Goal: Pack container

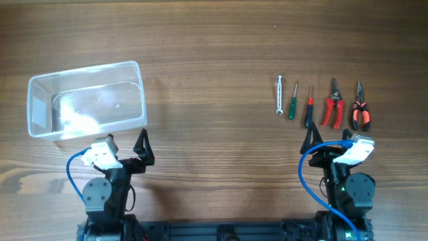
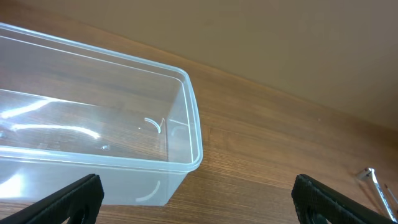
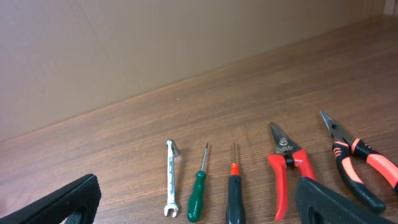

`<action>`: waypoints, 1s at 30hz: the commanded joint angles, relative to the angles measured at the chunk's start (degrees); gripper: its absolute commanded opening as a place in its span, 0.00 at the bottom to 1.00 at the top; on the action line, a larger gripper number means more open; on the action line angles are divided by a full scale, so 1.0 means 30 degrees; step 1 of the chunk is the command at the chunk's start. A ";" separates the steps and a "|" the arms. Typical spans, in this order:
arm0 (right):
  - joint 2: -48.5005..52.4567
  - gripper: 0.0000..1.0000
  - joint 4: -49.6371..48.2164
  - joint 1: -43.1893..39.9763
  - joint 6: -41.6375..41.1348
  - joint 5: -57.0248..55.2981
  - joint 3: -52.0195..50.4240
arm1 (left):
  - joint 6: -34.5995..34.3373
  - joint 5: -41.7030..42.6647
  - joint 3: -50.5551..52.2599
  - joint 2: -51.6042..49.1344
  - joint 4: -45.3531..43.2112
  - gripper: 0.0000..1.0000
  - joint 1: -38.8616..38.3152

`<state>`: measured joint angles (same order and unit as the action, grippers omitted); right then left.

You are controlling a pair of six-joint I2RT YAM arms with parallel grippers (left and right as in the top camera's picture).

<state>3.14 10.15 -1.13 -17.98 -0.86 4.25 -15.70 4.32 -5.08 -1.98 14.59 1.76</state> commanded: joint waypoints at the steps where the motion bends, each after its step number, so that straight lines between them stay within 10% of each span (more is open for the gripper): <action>1: -0.0153 1.00 -0.0124 0.0029 -0.0146 0.0284 0.0036 | 0.0386 -0.0124 0.0211 0.0102 -0.0058 1.00 -0.0124; 16: -0.0153 1.00 -0.0138 0.0029 -0.0321 0.0284 0.0036 | 0.0386 -0.0124 0.0211 0.0102 -0.0058 1.00 -0.0124; 25: -0.0073 1.00 -0.0109 0.0029 -0.8633 0.2339 0.0036 | 0.0481 -0.0692 0.0211 0.0102 -0.2557 1.00 -0.0124; 30: 0.0430 1.00 -0.0168 0.0029 -0.8582 0.3818 0.1137 | 0.0466 -0.0437 0.0022 0.0102 -0.2812 1.00 -0.0124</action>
<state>3.31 10.15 -1.13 -40.80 6.76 4.32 -15.51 3.01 -4.93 -1.98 6.76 1.76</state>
